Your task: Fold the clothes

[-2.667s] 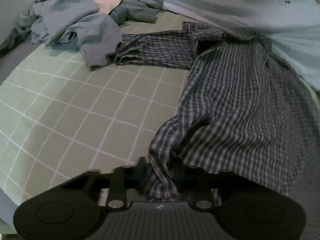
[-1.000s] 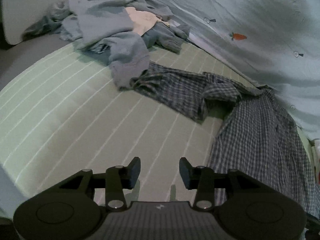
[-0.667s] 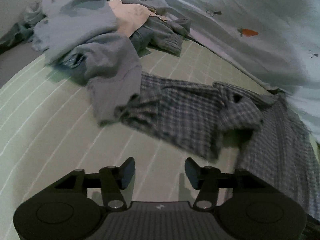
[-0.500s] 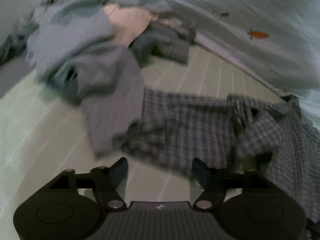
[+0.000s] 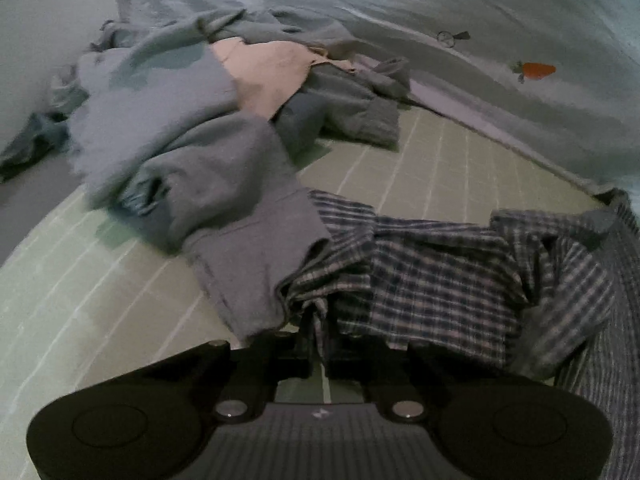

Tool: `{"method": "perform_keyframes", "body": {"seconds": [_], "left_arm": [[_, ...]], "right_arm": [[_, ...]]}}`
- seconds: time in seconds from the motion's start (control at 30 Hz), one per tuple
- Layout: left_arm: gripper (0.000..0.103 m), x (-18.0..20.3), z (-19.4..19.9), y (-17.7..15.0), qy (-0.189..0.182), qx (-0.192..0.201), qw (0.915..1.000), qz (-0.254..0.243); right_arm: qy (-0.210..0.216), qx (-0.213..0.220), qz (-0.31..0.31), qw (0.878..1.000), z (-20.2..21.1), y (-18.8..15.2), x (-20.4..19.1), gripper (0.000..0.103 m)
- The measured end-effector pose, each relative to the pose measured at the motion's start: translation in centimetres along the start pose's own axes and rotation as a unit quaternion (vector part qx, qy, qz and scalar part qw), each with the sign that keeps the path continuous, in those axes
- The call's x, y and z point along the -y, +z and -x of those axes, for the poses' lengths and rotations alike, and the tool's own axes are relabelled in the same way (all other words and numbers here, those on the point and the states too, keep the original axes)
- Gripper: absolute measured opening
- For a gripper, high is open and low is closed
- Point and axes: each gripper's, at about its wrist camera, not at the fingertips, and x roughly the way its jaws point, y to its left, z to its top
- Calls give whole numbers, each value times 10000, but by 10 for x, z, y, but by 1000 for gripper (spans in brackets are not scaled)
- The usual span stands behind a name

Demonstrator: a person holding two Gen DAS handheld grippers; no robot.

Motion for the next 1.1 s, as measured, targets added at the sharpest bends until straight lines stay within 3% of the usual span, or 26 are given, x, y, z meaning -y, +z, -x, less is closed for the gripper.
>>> {"method": "perform_keyframes", "body": {"seconds": [0.27, 0.47, 0.73, 0.83, 0.9, 0.97, 1.0, 1.1], "left_arm": [[5, -15, 55, -61, 228, -170, 9996, 74], [5, -42, 91, -100, 531, 93, 9973, 501], [7, -88, 122, -100, 1346, 762, 9792, 1311], [16, -116, 125, -96, 1561, 780, 9668, 1868], [16, -134, 130, -93, 1647, 804, 9554, 2314], [19, -152, 133, -90, 1486, 840, 9479, 2689], [25, -158, 134, -88, 1363, 846, 9466, 2795], [53, -163, 129, -81, 990, 741, 9600, 2511]], "right_arm": [[38, 38, 11, 10000, 1, -2, 2, 103], [33, 69, 30, 10000, 1, -4, 2, 103], [58, 61, 94, 9999, 2, -4, 3, 103], [104, 49, 144, 9998, 4, -5, 2, 103], [137, 37, 175, 9997, 6, -7, 0, 103], [164, 27, 204, 9997, 8, -8, -1, 103], [163, 28, 206, 9996, 9, -8, -1, 103], [164, 38, 207, 9996, 9, -8, -2, 103]]}}
